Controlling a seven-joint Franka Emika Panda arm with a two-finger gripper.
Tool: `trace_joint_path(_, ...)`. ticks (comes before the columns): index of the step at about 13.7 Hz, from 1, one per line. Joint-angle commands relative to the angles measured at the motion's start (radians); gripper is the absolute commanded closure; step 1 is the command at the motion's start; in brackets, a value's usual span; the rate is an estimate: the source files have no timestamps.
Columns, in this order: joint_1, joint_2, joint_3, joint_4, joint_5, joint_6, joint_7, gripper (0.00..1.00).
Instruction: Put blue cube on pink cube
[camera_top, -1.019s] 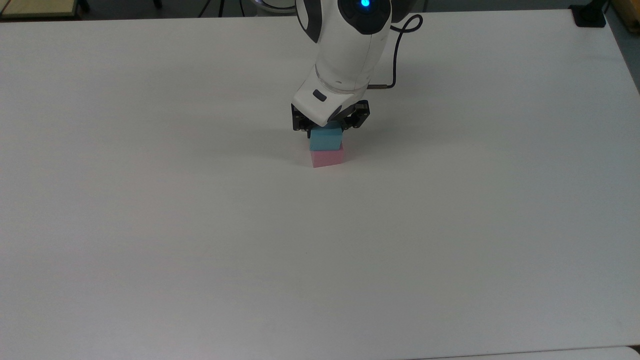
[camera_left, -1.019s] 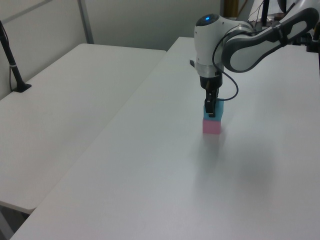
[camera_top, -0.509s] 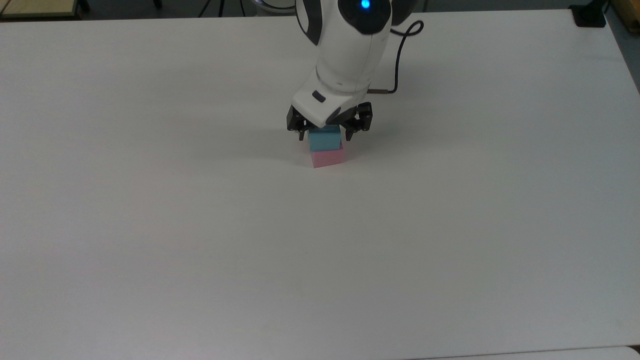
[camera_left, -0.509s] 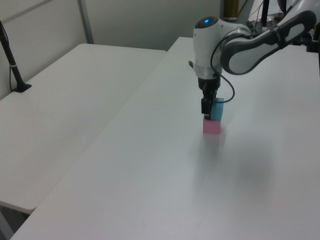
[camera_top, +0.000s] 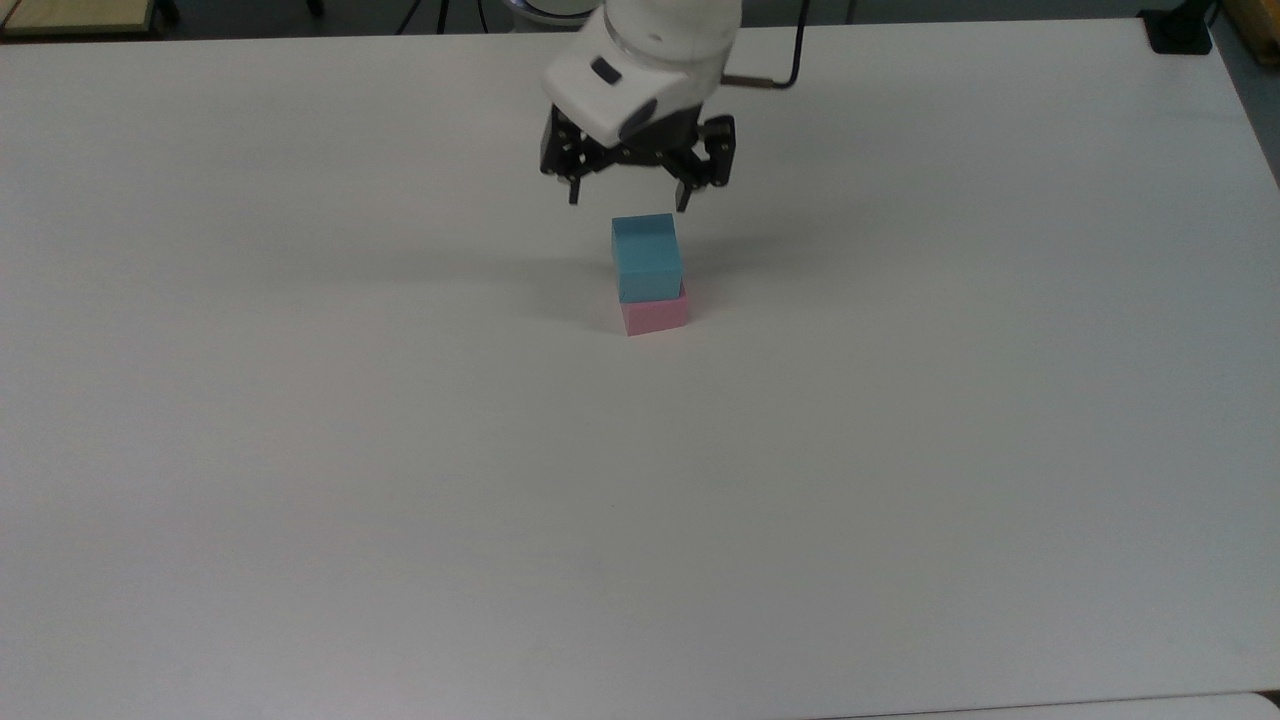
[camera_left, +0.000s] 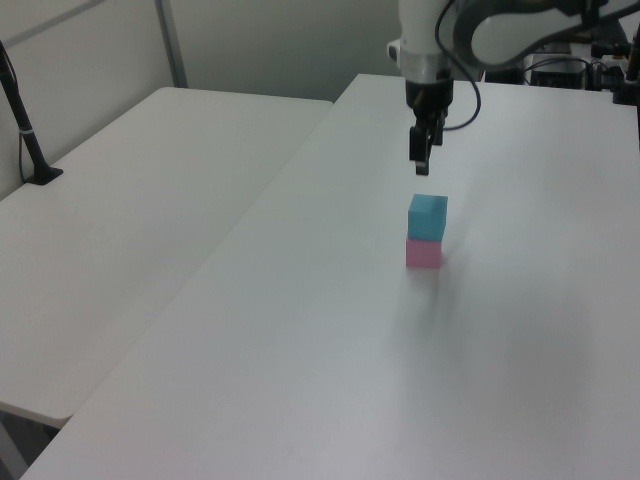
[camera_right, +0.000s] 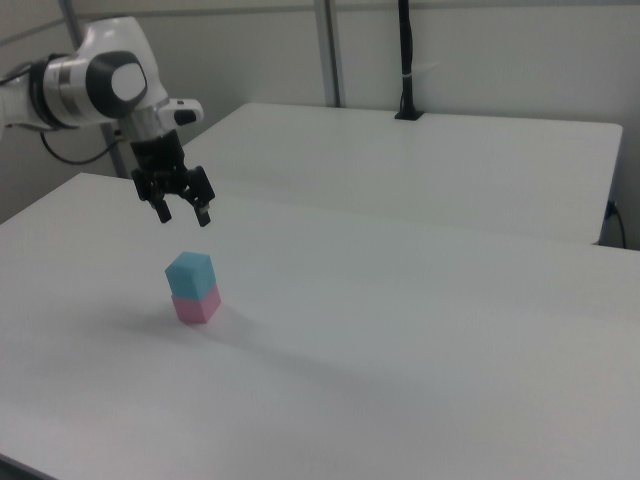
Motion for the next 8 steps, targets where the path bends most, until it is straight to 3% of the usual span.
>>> trace_joint_path(1,-0.032,-0.082,-0.027,0.028,0.078,-0.123,-0.099,0.00)
trace_joint_path(5,-0.160,-0.162,0.010,0.021,0.085,-0.203,-0.148,0.00)
trace_joint_path(8,-0.183,-0.162,-0.007,0.021,0.089,-0.218,-0.199,0.00)
